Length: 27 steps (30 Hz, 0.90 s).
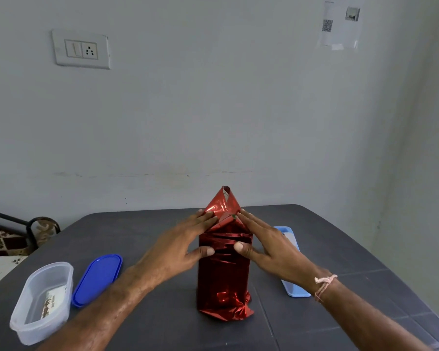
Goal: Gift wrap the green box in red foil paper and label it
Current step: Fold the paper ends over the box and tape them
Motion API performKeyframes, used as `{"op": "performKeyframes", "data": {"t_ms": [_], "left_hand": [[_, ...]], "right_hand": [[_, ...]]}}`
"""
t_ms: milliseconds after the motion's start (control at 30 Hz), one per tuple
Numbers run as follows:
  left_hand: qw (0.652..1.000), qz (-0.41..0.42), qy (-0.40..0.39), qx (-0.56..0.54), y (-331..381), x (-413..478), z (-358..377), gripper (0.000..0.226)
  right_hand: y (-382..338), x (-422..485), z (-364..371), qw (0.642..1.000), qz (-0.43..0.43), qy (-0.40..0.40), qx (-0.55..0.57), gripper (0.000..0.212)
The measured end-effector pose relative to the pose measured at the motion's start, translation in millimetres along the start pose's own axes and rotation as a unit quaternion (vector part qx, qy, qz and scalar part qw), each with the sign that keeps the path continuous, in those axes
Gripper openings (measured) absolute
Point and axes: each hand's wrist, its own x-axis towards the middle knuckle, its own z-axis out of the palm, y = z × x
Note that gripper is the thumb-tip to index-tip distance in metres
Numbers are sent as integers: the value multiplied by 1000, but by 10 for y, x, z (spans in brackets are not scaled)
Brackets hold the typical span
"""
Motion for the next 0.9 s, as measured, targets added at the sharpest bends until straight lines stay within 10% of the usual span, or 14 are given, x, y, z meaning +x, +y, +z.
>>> {"op": "performKeyframes", "data": {"t_ms": [700,900], "left_hand": [[1000,6,13,-1,58,-18,29,80],[982,6,168,-90,226,-35,56,51]], "right_hand": [[15,45,-79,998,-55,-8,-26,80],[22,67,-14,998,-51,33,18,80]]}}
